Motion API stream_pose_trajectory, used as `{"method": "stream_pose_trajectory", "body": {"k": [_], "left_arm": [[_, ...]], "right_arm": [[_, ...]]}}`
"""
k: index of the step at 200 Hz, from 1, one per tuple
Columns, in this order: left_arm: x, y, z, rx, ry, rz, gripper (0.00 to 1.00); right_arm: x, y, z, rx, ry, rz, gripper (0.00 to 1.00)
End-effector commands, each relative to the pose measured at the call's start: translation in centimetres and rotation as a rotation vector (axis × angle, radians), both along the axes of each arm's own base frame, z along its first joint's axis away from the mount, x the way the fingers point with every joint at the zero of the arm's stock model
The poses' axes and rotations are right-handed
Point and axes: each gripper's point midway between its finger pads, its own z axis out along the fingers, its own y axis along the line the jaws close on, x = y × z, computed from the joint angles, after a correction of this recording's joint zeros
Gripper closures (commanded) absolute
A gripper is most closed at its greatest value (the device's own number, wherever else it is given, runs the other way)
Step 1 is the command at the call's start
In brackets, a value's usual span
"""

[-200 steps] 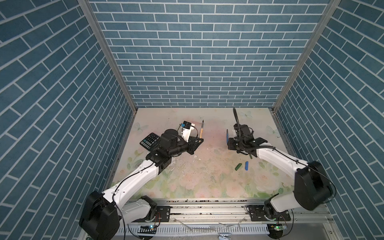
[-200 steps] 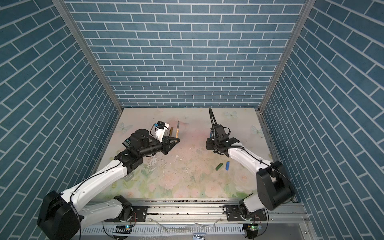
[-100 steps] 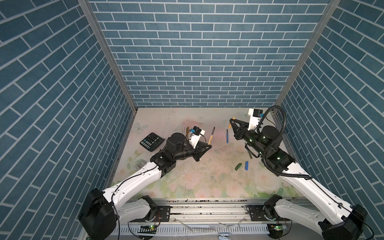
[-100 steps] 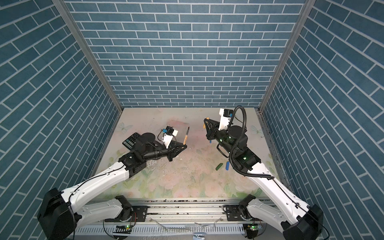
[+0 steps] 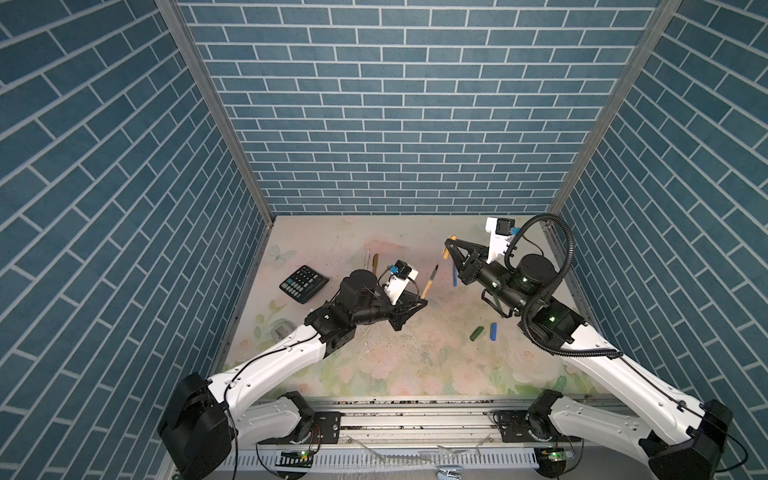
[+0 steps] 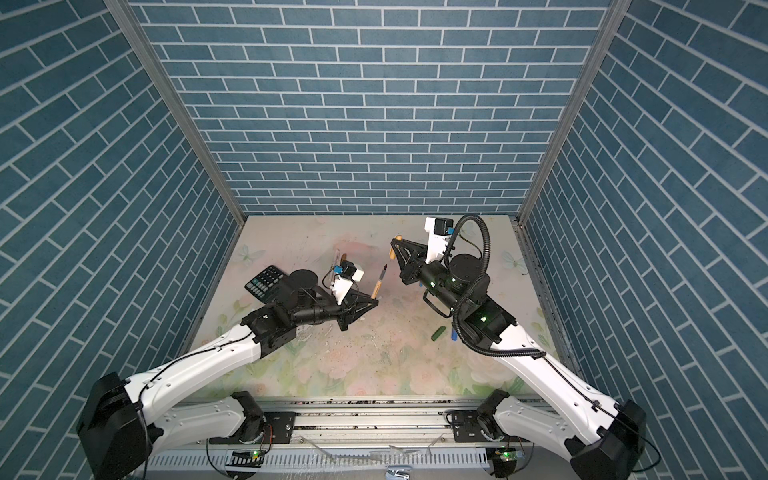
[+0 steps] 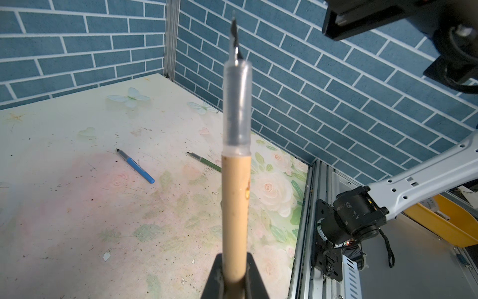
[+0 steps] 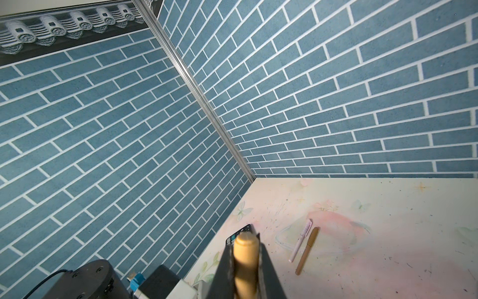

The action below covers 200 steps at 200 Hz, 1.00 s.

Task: Insert the pens into the pen caps
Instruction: 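Raise the tan cap and carry it above the held pen nib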

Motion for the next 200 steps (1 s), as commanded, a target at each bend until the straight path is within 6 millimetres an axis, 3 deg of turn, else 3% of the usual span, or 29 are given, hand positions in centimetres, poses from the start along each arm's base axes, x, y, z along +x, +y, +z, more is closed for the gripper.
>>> {"method": "stream_pose_trajectory", "body": {"k": [1, 96, 200], "left_arm": [[-0.2, -0.4, 1.0, -0.007, -0.021, -0.023, 1.0], [-0.3, -0.5, 0.9, -0.007, -0.015, -0.027, 1.0], [-0.2, -0.5, 0.9, -0.006, -0.013, -0.022, 1.0]], "right_arm": [[-0.3, 0.3, 1.2, 0.055, -0.009, 0.017, 0.91], [0.1, 0.5, -1.2, 0.05, 0.03, 0.002, 0.92], [0.5, 1.1, -2.4, 0.053, 0.065, 0.014, 0.93]]}}
